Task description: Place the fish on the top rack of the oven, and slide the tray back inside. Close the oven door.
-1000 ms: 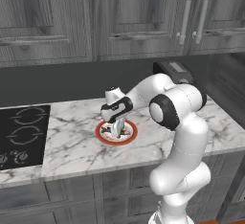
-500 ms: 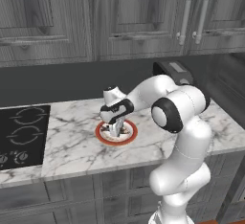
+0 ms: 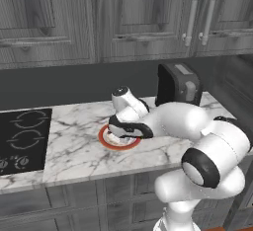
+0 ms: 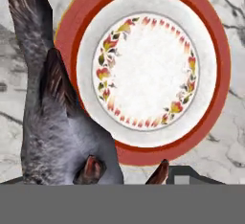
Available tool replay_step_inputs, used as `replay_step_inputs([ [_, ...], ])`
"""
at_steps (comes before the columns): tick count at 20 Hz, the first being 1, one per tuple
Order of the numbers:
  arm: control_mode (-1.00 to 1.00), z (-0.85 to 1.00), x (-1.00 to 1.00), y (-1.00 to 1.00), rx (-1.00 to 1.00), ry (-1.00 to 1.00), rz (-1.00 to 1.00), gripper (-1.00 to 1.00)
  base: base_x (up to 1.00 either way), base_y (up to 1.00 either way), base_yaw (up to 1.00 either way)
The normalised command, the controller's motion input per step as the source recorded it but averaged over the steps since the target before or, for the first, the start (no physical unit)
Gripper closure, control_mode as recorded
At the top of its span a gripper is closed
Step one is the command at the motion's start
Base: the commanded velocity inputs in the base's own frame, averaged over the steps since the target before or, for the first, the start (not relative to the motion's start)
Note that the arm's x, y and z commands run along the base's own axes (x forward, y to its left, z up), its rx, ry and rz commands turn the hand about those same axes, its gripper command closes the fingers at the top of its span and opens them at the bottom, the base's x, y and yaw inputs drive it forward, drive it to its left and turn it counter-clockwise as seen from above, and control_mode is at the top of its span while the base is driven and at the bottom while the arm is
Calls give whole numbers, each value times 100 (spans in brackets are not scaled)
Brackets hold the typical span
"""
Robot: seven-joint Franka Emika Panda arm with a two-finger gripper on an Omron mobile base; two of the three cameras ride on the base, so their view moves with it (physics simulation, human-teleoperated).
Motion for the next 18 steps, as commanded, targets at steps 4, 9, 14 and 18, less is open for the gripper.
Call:
replay_step_inputs([
  [4,-100,72,-81,-23,0,-14,3,100,0,0,0],
  [9,-100,85,-92,-34,10,-5,0,100,0,0,0],
  [14,-100,97,-89,-63,22,-3,-5,100,0,0,0],
  [18,-100,84,-93,-70,25,-2,-10,100,0,0,0],
])
